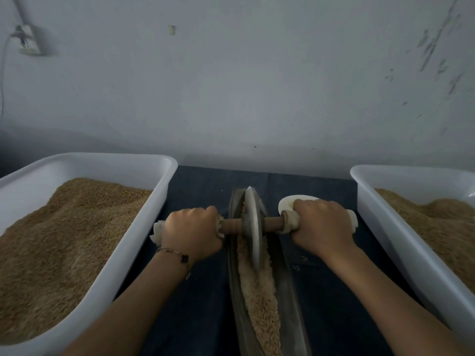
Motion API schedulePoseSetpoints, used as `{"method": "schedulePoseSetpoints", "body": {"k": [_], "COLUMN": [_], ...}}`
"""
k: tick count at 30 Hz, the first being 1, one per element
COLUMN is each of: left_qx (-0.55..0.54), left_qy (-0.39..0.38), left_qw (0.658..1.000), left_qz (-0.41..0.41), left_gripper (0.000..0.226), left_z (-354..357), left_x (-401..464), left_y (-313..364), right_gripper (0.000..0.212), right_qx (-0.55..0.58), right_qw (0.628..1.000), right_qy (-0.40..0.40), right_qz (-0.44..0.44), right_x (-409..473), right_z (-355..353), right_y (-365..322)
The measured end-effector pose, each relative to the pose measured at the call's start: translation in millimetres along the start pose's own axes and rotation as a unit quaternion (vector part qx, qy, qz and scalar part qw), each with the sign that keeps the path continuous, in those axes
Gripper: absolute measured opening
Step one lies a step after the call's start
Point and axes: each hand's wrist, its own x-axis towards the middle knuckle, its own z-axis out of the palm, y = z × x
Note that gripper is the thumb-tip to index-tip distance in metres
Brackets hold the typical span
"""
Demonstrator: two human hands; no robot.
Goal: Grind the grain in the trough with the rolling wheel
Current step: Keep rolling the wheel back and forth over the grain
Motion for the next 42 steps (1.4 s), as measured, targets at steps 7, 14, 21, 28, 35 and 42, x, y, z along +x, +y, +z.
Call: {"method": "schedulePoseSetpoints", "body": {"k": [7, 14, 21, 28, 35, 42], "left_qx": [0.001, -0.029, -0.015, 0.004, -0.075, -0.023], "left_qy": [0.109, 0.101, 0.031, 0.048, 0.077, 0.009], "left_qw": [0.992, 0.988, 0.994, 0.999, 0.989, 0.995], "left_qz": [0.056, 0.116, 0.108, 0.007, 0.097, 0.101], "left_gripper": [0.045, 0.036, 0.041, 0.033, 0.036, 0.033], "left_z": [-13, -44, -44, -12, -39, -58], "left_x": [-5, -76, -61, -6, -75, -79], "left_y": [13, 22, 15, 11, 13, 14], "right_gripper": [0.036, 0.042, 0.035, 0.008, 0.044, 0.037], "right_qx": [0.017, 0.047, 0.027, -0.004, 0.047, 0.018], "right_qw": [0.999, 0.997, 0.998, 0.999, 0.995, 0.993], "right_qy": [0.050, 0.047, -0.061, -0.034, 0.062, -0.110], "right_qz": [-0.008, -0.025, -0.009, 0.028, -0.055, -0.040], "right_x": [-9, -90, -68, -4, -83, -88], "right_z": [3, -27, -28, 2, -26, -56], "right_y": [2, 5, 8, 5, 8, 10]}}
